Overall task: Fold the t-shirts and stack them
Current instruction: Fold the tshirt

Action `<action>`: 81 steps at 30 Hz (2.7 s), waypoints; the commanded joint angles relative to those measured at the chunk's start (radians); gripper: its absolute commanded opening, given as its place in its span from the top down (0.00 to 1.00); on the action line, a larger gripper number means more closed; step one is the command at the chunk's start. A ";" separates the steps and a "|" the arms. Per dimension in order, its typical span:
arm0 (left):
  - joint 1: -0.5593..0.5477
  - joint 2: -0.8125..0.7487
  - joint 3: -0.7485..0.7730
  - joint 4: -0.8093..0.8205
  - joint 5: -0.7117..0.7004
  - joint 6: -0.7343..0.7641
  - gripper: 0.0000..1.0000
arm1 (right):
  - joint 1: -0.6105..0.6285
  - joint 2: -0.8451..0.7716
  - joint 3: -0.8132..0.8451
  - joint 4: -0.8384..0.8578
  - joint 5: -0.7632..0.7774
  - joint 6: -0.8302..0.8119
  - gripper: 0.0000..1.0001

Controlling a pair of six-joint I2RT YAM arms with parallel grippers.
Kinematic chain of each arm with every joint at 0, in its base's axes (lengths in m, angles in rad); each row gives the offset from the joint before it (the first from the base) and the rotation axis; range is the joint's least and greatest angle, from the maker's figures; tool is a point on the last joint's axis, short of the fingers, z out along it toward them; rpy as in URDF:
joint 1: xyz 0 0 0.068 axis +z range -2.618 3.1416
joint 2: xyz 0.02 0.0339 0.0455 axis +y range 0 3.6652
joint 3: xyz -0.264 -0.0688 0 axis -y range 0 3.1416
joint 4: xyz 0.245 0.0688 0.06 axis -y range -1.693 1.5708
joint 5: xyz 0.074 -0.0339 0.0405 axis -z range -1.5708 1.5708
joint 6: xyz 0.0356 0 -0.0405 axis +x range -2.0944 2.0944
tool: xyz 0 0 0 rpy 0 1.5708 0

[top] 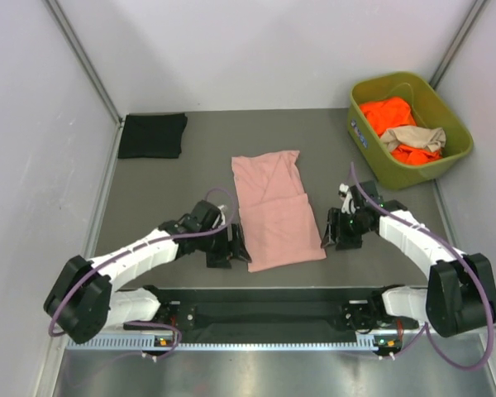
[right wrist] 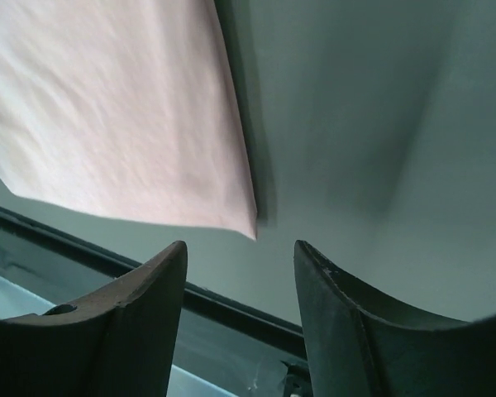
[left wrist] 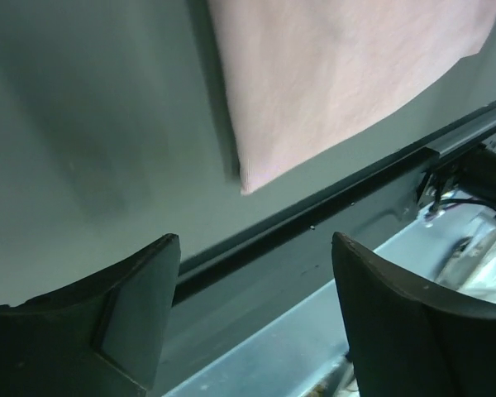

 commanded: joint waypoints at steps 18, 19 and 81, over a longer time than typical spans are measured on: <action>-0.201 0.069 -0.061 0.172 -0.199 -0.488 0.26 | -0.008 -0.018 -0.106 0.111 -0.060 0.065 0.57; -0.208 0.077 -0.059 0.174 -0.210 -0.494 0.27 | -0.008 -0.021 -0.107 0.109 -0.056 0.063 0.57; -0.244 0.215 -0.003 0.154 -0.308 -0.459 1.00 | -0.002 0.053 -0.253 0.321 -0.032 0.231 0.99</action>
